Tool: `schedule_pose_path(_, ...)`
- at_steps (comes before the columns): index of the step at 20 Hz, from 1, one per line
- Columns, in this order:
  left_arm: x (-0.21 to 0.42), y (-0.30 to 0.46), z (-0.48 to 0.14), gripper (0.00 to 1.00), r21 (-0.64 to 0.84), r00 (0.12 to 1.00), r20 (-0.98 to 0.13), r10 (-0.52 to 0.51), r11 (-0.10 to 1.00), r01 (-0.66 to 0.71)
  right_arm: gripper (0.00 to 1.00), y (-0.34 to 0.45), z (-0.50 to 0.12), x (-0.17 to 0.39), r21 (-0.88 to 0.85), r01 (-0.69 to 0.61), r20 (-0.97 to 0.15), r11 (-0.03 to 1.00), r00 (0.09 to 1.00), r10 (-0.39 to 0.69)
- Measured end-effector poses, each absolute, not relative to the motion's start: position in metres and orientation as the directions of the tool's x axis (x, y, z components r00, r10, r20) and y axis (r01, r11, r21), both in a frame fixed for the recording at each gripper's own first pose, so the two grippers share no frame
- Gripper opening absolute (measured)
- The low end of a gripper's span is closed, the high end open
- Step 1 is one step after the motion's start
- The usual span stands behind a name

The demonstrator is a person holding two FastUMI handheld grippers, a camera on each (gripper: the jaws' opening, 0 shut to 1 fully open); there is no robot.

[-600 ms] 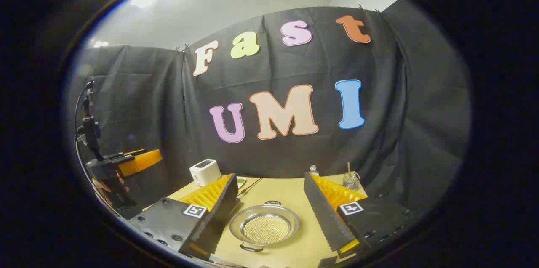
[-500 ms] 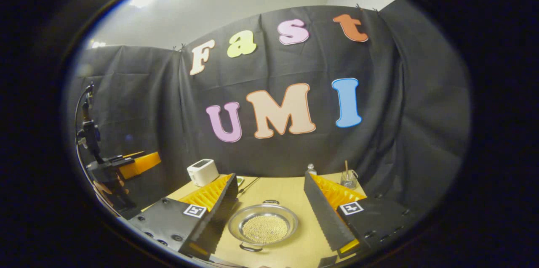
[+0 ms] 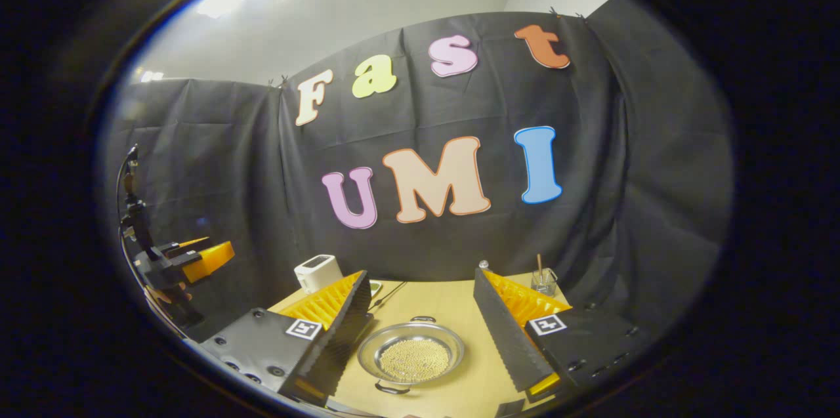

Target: First push the handle of the pot to place it horizontally, then grasp the pot with both hands and set it on the induction cooktop.

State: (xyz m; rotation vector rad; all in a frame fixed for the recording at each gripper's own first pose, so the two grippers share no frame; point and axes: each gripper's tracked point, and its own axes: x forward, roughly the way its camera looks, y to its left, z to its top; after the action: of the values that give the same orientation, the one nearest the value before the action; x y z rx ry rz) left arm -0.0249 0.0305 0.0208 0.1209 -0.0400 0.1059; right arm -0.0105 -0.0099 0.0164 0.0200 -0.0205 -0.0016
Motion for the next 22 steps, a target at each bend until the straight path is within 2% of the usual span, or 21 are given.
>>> schedule_pose_path(1, -0.027, 0.03, 0.024, 0.91, 0.119, 0.993, 0.057, 0.102, 0.987, -0.108, 0.98, -0.012, 0.019, -0.013, 0.014, 0.006, 0.026, 1.0, 1.0, -0.006)
schedule_pose_path(3, -0.028, 0.024, 0.028, 0.94, 0.119, 0.994, 0.068, 0.09, 0.988, -0.098, 0.98, -0.019, 0.024, -0.017, 0.001, 0.028, 0.041, 1.0, 0.999, -0.028)
schedule_pose_path(4, -0.028, 0.021, 0.026, 0.91, 0.12, 0.994, 0.068, 0.083, 0.989, -0.09, 0.98, -0.02, 0.024, -0.018, -0.005, 0.034, 0.039, 0.999, 0.999, -0.034)
schedule_pose_path(5, -0.029, 0.018, 0.025, 0.94, 0.116, 0.995, 0.066, 0.076, 0.99, -0.083, 0.98, -0.019, 0.023, -0.019, -0.007, 0.033, 0.036, 0.999, 0.999, -0.032)
schedule_pose_path(6, -0.028, 0.014, 0.024, 0.91, 0.112, 0.996, 0.062, 0.065, 0.991, -0.072, 0.98, -0.019, 0.025, -0.019, -0.004, 0.03, 0.038, 1.0, 0.999, -0.03)
schedule_pose_path(7, -0.028, 0.01, 0.022, 0.91, 0.105, 0.997, 0.057, 0.054, 0.993, -0.059, 0.92, -0.019, 0.027, -0.022, 0.0, 0.029, 0.043, 1.0, 0.999, -0.029)
schedule_pose_path(9, -0.027, 0.004, 0.016, 0.94, 0.09, 0.999, 0.038, 0.034, 0.995, -0.037, 0.92, -0.018, 0.028, -0.024, 0.004, 0.022, 0.047, 1.0, 0.999, -0.022)
schedule_pose_path(10, -0.026, 0.002, 0.012, 0.92, 0.081, 0.999, 0.029, 0.028, 0.996, -0.03, 0.98, -0.018, 0.025, -0.025, 0.006, 0.021, 0.037, 1.0, 0.999, -0.021)
schedule_pose_path(11, -0.025, -0.001, 0.01, 0.94, 0.072, 1.0, 0.022, 0.022, 0.997, -0.024, 0.98, -0.016, 0.021, -0.026, 0.008, 0.015, 0.03, 1.0, 0.999, -0.016)
schedule_pose_path(12, -0.024, -0.003, 0.008, 0.94, 0.064, 1.0, 0.016, 0.014, 0.998, -0.015, 0.92, -0.012, 0.019, -0.026, 0.008, 0.002, 0.027, 1.0, 1.0, -0.002)
schedule_pose_path(14, -0.023, -0.002, 0.004, 0.92, 0.059, 1.0, 0.004, 0.016, 0.998, -0.016, 0.92, -0.004, 0.011, -0.023, 0.006, -0.023, 0.015, 1.0, 1.0, 0.023)
schedule_pose_path(15, -0.022, 0.002, 0.002, 0.92, 0.059, 1.0, 0.001, 0.03, 0.998, -0.03, 0.98, 0.0, 0.002, -0.02, 0.009, -0.036, 0.003, 0.999, 0.999, 0.036)
schedule_pose_path(17, -0.023, 0.005, 0.004, 0.91, 0.056, 0.999, 0.002, 0.039, 0.998, -0.039, 0.98, 0.013, -0.017, -0.014, 0.027, -0.072, -0.03, 0.997, 0.997, 0.072)
schedule_pose_path(18, -0.023, 0.004, 0.003, 0.94, 0.052, 0.999, 0.004, 0.035, 0.998, -0.035, 0.92, 0.019, -0.028, -0.009, 0.034, -0.082, -0.053, 0.996, 0.995, 0.084)
schedule_pose_path(21, -0.028, 0.008, 0.0, 0.95, 0.049, 1.0, 0.007, 0.029, 0.998, -0.029, 0.87, 0.025, -0.074, 0.009, 0.006, -0.084, -0.13, 0.996, 0.988, 0.084)
schedule_pose_path(22, -0.03, 0.009, 0.0, 0.91, 0.055, 1.0, 0.011, 0.024, 0.998, -0.025, 0.77, 0.029, -0.092, 0.015, -0.012, -0.086, -0.165, 0.996, 0.983, 0.083)
